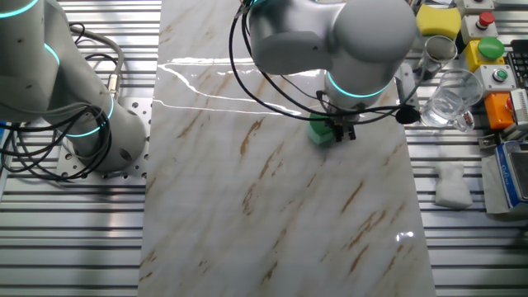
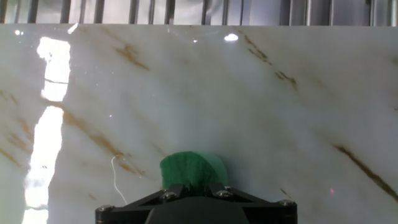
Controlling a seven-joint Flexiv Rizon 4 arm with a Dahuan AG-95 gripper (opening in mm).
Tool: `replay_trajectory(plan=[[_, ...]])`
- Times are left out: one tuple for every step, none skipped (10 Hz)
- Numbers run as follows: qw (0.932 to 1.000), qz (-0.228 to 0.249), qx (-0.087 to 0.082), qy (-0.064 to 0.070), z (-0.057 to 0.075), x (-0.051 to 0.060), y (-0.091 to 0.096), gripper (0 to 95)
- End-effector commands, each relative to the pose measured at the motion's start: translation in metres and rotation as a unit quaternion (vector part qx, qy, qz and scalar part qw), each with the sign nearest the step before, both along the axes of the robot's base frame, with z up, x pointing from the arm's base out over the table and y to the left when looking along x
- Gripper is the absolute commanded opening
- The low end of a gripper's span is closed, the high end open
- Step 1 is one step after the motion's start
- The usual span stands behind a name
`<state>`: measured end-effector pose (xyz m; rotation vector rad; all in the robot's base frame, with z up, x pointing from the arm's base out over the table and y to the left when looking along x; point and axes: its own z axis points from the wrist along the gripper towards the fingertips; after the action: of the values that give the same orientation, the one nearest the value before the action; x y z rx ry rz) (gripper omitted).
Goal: Clean the tabletop with a sponge
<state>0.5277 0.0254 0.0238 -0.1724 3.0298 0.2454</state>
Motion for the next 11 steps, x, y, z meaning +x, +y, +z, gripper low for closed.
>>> replay_trajectory(plan=[[1.0,-0.001,0.006,0.0,-0.003,0.003,0.005,0.0],[1.0,0.003,0.001,0.004,-0.002,0.003,0.004,0.0],[1.0,0.008,0.001,0.006,-0.002,0.002,0.004,0.0],[1.0,0.006,0.004,0.006,-0.001,0.002,0.004,0.0],[0.9999,-0.001,0.013,0.007,0.001,0.001,0.005,0.0],[0.9997,-0.007,0.023,0.006,0.005,0.001,0.007,0.0],[0.9995,-0.011,0.028,0.004,0.008,0.002,0.009,0.0],[0.9993,-0.016,0.034,0.003,0.008,0.003,0.013,0.0],[0.9989,-0.022,0.04,0.002,0.007,0.004,0.017,0.0],[0.9987,-0.026,0.044,0.0,0.007,0.005,0.02,0.0],[0.9979,-0.037,0.053,0.001,0.01,0.009,0.028,0.0]])
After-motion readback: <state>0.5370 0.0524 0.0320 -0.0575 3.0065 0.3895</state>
